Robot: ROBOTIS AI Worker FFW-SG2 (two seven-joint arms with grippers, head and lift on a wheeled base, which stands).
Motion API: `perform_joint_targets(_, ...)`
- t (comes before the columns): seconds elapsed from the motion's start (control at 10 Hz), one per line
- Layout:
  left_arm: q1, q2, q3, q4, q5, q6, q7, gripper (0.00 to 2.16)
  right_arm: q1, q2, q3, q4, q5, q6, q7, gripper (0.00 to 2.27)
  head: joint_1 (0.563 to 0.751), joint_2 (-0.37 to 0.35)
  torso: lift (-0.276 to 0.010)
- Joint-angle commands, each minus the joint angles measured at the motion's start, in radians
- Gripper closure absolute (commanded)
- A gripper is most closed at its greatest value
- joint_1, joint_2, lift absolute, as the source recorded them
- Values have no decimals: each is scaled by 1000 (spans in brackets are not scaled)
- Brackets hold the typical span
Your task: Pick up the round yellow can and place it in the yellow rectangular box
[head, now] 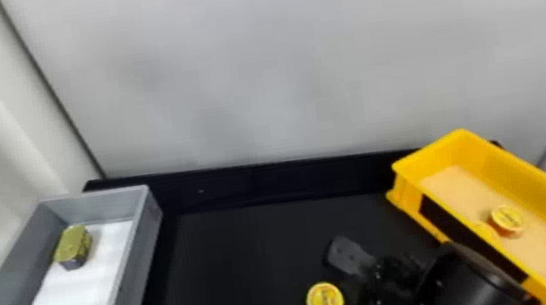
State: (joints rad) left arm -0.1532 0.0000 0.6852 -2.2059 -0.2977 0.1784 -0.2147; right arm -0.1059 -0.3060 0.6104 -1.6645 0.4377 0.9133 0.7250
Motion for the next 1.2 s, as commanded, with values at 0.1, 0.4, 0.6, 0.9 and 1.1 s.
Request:
perform_joint_targets(0.1, 1, -3, -1, 0, -1, 0, 0, 156, -3, 4, 2, -8, 3, -14, -1, 527, 686, 14, -56)
perform_joint_targets(0.4, 4, -3, 4, 0, -1, 1, 0, 156, 5, 4, 0, -21, 3, -6, -8, 616, 686, 14, -56)
perform_joint_targets(0.6, 6, -3, 4, 0, -1, 3, 2, 156, 11, 4, -12, -31, 1, 12, -2, 742, 686, 14, -56)
perform_joint_targets(0.9, 9, -3, 4, 0, -1, 4, 2, 156, 17, 4, -24, -69, 1, 29, 6, 747, 686, 14, -56)
perform_joint_targets(1.1, 10, -3, 4, 5, -3, 6, 2, 156, 11, 12, -49, -173, 1, 75, 4, 747, 686, 14, -56)
